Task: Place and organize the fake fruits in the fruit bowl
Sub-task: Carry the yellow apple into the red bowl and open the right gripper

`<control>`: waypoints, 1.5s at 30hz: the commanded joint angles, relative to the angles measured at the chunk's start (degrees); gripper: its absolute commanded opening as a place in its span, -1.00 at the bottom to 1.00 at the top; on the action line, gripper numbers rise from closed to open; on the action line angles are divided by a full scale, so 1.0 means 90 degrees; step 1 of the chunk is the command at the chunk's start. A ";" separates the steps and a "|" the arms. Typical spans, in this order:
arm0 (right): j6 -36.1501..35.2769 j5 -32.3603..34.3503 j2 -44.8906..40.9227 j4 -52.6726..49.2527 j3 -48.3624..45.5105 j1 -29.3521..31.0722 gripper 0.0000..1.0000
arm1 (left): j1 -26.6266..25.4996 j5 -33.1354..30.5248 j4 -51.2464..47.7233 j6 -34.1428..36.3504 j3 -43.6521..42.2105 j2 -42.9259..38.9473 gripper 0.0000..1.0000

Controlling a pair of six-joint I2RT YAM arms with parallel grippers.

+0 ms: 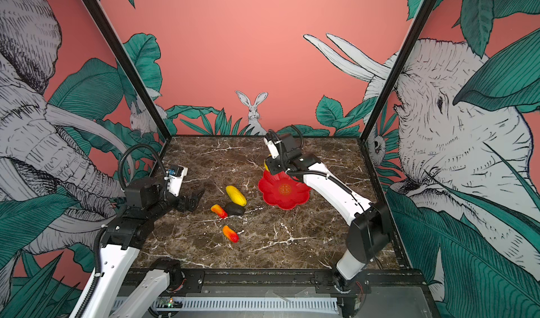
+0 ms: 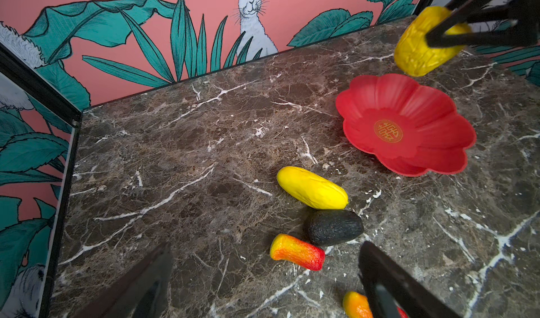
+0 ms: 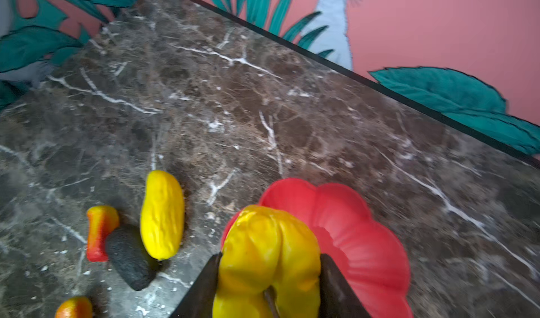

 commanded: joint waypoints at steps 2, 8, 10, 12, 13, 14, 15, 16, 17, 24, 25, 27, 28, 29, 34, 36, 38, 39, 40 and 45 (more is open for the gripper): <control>0.0089 0.0354 0.0134 0.0378 -0.0763 -0.0403 -0.22 | -0.0001 0.0054 -0.0080 -0.0035 -0.0040 0.0040 0.99; 0.0155 0.0369 0.0657 0.0831 -0.1124 -0.0680 -0.23 | 0.0001 0.0029 -0.0101 -0.0046 -0.0044 0.0045 0.99; 0.0157 0.0369 0.0882 0.0974 -0.1125 -0.0705 -0.23 | -0.0001 0.0020 -0.0100 -0.0047 -0.0044 0.0047 0.99; 0.0160 0.0354 0.1143 0.1150 -0.1106 -0.0724 -0.23 | -0.0001 0.0028 -0.0100 -0.0047 -0.0044 0.0054 0.99; 0.0170 0.0335 0.1253 0.1204 -0.1071 -0.0728 -0.23 | -0.0001 0.0029 -0.0099 -0.0039 -0.0044 0.0049 0.99; 0.0166 0.0330 0.1383 0.1265 -0.1030 -0.0734 -0.23 | -0.0002 0.0029 -0.0101 -0.0037 -0.0048 0.0052 0.99; 0.0169 0.0321 0.1498 0.1341 -0.0993 -0.0739 -0.24 | -0.0001 0.0031 -0.0101 -0.0036 -0.0044 0.0049 0.99; 0.0165 0.0312 0.1583 0.1389 -0.0958 -0.0746 -0.24 | -0.0001 0.0038 -0.0092 -0.0028 -0.0051 0.0050 0.99; 0.0166 0.0308 0.1697 0.1399 -0.0891 -0.0743 -0.24 | -0.0009 0.0047 -0.0087 -0.0035 -0.0054 0.0049 0.99; 0.0195 0.0400 0.2012 0.1445 -0.0590 -0.0777 -0.21 | 0.0003 0.0063 -0.0082 -0.0027 -0.0070 0.0063 0.99; 0.0195 0.0424 0.2032 0.1438 -0.0578 -0.0778 -0.18 | -0.0001 0.0068 -0.0079 -0.0019 -0.0061 0.0069 0.99; 0.0176 0.0448 0.2076 0.1443 -0.0558 -0.0785 -0.04 | -0.0001 0.0087 -0.0076 -0.0021 -0.0061 0.0088 0.99; 0.0175 0.0447 0.2090 0.1436 -0.0549 -0.0778 0.01 | -0.0001 0.0088 -0.0074 -0.0018 -0.0054 0.0100 0.99; 0.0175 0.0448 0.2111 0.1414 -0.0532 -0.0787 0.06 | -0.0001 0.0088 -0.0075 -0.0016 -0.0054 0.0104 0.99; 0.0166 0.0454 0.2102 0.1366 -0.0538 -0.0797 0.25 | -0.0001 0.0088 -0.0077 -0.0018 -0.0053 0.0108 0.99; 0.0148 0.0484 0.2058 0.1341 -0.0548 -0.0797 0.34 | -0.0001 0.0106 -0.0073 -0.0014 -0.0044 0.0108 0.99; 0.0112 0.0486 0.1991 0.1267 -0.0539 -0.0792 0.43 | -0.0005 0.0108 -0.0071 -0.0017 -0.0044 0.0118 0.99; 0.0099 0.0496 0.1952 0.1223 -0.0529 -0.0795 0.48 | -0.0003 0.0107 -0.0072 -0.0010 -0.0044 0.0119 0.99; 0.0090 0.0504 0.1875 0.1176 -0.0529 -0.0797 0.55 | -0.0008 0.0107 -0.0070 -0.0014 -0.0051 0.0117 0.99; -0.0161 0.0573 0.1251 0.0872 -0.0502 -0.0710 0.99 | -0.0003 0.0117 -0.0062 -0.0018 -0.0044 0.0108 0.99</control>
